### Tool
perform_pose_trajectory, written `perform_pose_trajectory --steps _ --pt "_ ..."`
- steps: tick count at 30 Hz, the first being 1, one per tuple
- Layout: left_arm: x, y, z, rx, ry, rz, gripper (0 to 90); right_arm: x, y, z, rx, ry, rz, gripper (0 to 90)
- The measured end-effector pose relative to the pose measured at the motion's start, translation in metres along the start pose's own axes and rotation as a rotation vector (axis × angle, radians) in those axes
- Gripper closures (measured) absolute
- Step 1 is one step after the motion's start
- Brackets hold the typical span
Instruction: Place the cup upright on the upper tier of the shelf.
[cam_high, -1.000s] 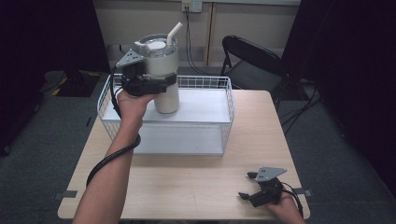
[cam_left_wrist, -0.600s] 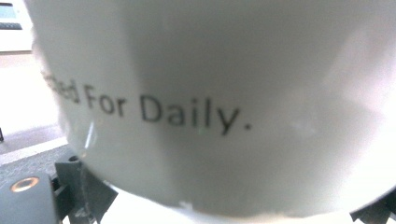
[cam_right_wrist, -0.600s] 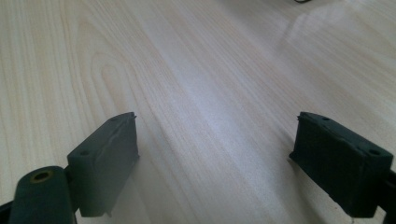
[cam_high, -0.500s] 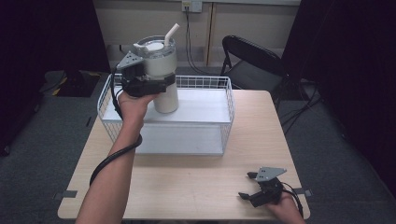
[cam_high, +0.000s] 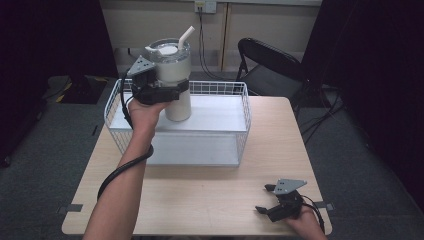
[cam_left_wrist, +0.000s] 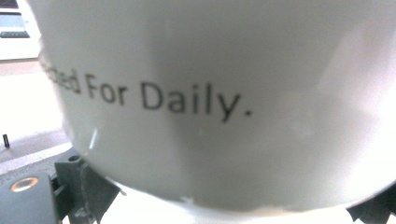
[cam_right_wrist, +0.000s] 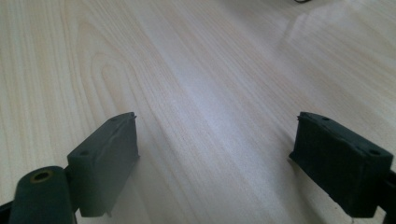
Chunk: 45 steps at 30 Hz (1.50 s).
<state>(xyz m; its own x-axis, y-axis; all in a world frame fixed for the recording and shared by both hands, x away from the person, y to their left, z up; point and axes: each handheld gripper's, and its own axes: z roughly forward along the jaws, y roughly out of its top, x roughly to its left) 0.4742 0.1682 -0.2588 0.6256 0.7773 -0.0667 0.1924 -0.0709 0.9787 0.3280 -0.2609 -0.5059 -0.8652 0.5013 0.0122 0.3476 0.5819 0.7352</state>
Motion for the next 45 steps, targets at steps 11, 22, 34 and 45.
perform_pose_trajectory --steps 11,22,34,45 --pt "-0.005 -0.004 -0.002 -0.02 -0.007 0.044 8.7 0.0 0.0 0.0 0.0 0.0 0.0 13.5" --pt "-0.007 -0.004 -0.004 -0.003 -0.011 0.064 8.6 0.0 0.0 0.0 0.0 -0.001 0.0 13.5" --pt "-0.008 -0.005 -0.005 0.013 -0.005 0.053 8.1 0.0 0.0 0.0 0.0 -0.001 0.0 13.5" --pt "-0.006 -0.01 -0.007 0.064 -0.011 0.044 7.1 0.0 0.0 0.0 0.0 0.0 0.0 13.5"
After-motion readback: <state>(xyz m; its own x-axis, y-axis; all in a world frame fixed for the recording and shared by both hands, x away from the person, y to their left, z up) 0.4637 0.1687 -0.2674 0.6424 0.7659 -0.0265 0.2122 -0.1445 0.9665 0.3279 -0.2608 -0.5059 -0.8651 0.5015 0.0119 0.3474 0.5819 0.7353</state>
